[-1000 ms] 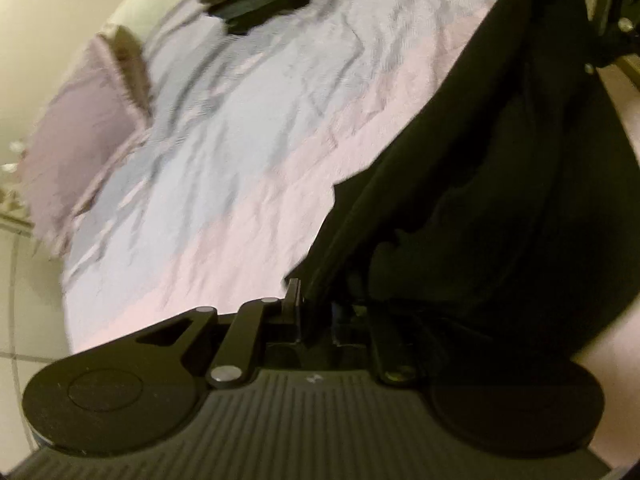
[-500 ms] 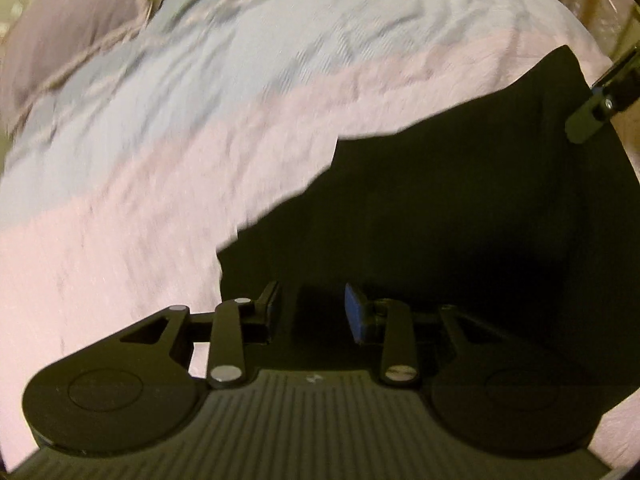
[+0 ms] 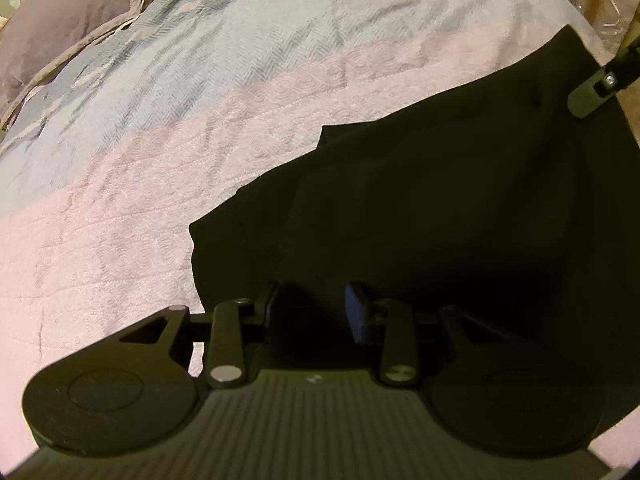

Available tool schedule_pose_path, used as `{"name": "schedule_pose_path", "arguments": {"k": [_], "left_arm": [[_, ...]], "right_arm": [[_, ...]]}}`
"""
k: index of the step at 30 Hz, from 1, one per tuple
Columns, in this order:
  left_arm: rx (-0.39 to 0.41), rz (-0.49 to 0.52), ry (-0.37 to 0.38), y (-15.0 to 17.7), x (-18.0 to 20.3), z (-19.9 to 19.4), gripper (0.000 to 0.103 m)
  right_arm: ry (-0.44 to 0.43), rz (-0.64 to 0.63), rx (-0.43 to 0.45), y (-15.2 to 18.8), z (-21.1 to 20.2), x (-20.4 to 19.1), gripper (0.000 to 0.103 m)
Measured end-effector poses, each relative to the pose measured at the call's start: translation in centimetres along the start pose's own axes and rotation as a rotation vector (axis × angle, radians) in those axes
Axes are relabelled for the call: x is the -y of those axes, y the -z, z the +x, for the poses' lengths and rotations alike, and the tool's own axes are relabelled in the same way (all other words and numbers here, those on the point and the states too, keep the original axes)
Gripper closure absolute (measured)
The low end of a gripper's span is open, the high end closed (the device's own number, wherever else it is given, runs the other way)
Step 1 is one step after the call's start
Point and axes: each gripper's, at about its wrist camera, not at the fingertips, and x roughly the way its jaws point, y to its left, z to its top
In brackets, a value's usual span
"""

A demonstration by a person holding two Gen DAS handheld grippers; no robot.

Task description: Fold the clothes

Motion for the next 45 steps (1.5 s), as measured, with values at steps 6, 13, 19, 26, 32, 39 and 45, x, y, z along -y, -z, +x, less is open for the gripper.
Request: {"name": "schedule_pose_path", "arguments": {"k": [6, 13, 19, 26, 32, 39, 45], "left_arm": [[0.014, -0.041, -0.004, -0.5, -0.4, 0.8, 0.073], [-0.023, -0.02, -0.046, 1.0, -1.4, 1.1, 0.072], [0.007, -0.158, -0.093, 6.2, -5.9, -4.3, 0.072], [-0.051, -0.133, -0.055, 11.4, -4.5, -3.5, 0.073], [-0.053, -0.204, -0.05, 11.9, -5.0, 0.7, 0.07], [-0.023, -0.19, -0.066, 12.6, -5.8, -3.9, 0.07], [0.072, -0.126, -0.047, 12.0, -2.6, -6.7, 0.072]], "right_arm": [[-0.033, 0.021, 0.056, -0.8, -1.6, 0.0, 0.094], [-0.011, 0.027, -0.007, -1.1, -0.4, 2.2, 0.094], [0.002, -0.036, -0.022, -0.7, -1.0, 1.8, 0.093], [0.059, -0.067, -0.009, 0.0, 0.1, 1.4, 0.093], [0.109, -0.127, -0.002, 0.6, 0.3, 0.5, 0.089], [0.206, -0.162, 0.027, 1.9, -3.3, -3.8, 0.079], [0.122, -0.628, -0.068, 8.7, -3.6, -12.0, 0.079]]}}
